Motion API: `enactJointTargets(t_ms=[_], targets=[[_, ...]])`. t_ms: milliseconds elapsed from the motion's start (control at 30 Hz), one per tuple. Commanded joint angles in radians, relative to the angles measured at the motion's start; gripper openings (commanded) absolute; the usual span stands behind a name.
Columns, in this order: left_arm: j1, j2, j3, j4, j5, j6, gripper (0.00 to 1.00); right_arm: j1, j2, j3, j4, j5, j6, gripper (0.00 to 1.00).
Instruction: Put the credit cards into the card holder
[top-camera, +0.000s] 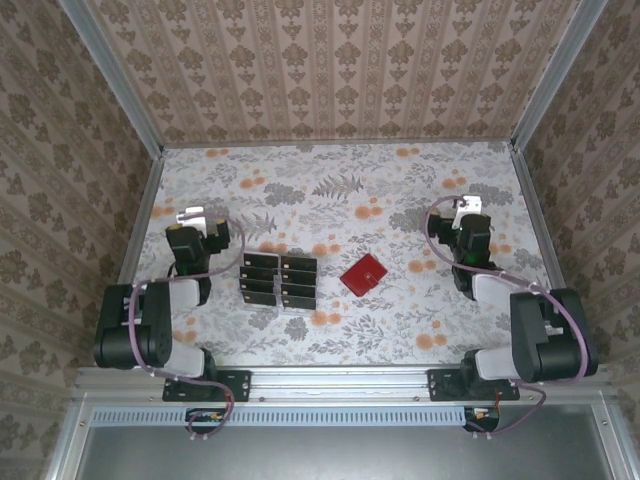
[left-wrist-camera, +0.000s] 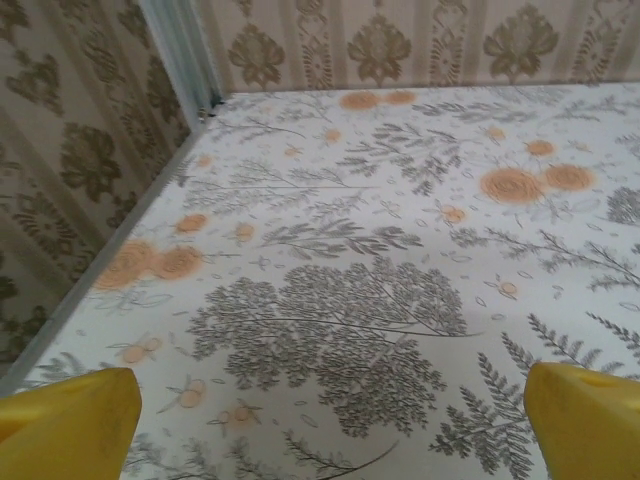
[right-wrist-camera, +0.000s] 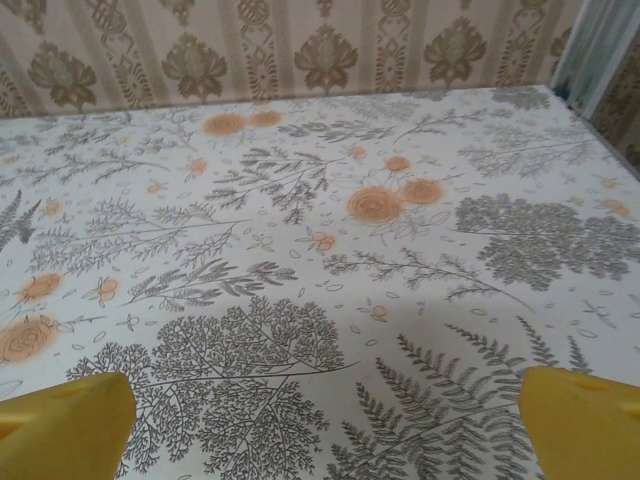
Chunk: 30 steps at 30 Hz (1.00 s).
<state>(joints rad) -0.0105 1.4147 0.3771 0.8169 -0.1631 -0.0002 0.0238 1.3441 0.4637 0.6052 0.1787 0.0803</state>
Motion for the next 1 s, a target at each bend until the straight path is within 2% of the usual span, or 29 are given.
enactJointTargets(t_ms=[0, 133, 233, 300, 333, 433, 533, 667, 800, 967], targets=[[0.009, -0.082, 0.012, -0.103, -0.077, -0.048, 1.00, -0.005, -0.065, 0.075, -0.193, 0.068, 0.090, 1.00], [0.014, -0.237, 0.055, -0.292, -0.149, -0.141, 1.00, -0.014, -0.112, 0.200, -0.469, 0.107, 0.340, 1.00], [0.017, -0.371, 0.145, -0.570, -0.117, -0.251, 1.00, -0.019, -0.124, 0.281, -0.593, -0.092, 0.346, 1.00], [0.015, -0.449, 0.211, -0.766, -0.080, -0.338, 1.00, -0.003, -0.138, 0.306, -0.635, -0.234, 0.353, 0.94], [0.015, -0.479, 0.228, -0.837, -0.053, -0.370, 1.00, 0.016, -0.145, 0.316, -0.662, -0.265, 0.360, 0.92], [0.015, -0.573, 0.253, -1.004, 0.071, -0.444, 1.00, 0.124, -0.170, 0.357, -0.791, -0.263, 0.363, 0.89], [0.007, -0.669, 0.263, -1.139, 0.169, -0.467, 1.00, 0.288, -0.197, 0.375, -0.896, -0.197, 0.376, 0.88], [-0.018, -0.779, 0.249, -1.267, 0.264, -0.496, 1.00, 0.516, -0.221, 0.359, -0.933, -0.113, 0.446, 0.87], [-0.063, -0.843, 0.207, -1.289, 0.323, -0.548, 1.00, 0.701, -0.194, 0.348, -0.928, -0.042, 0.515, 0.87], [-0.146, -0.844, 0.130, -1.212, 0.342, -0.619, 1.00, 0.834, -0.087, 0.380, -0.943, 0.008, 0.527, 0.87]])
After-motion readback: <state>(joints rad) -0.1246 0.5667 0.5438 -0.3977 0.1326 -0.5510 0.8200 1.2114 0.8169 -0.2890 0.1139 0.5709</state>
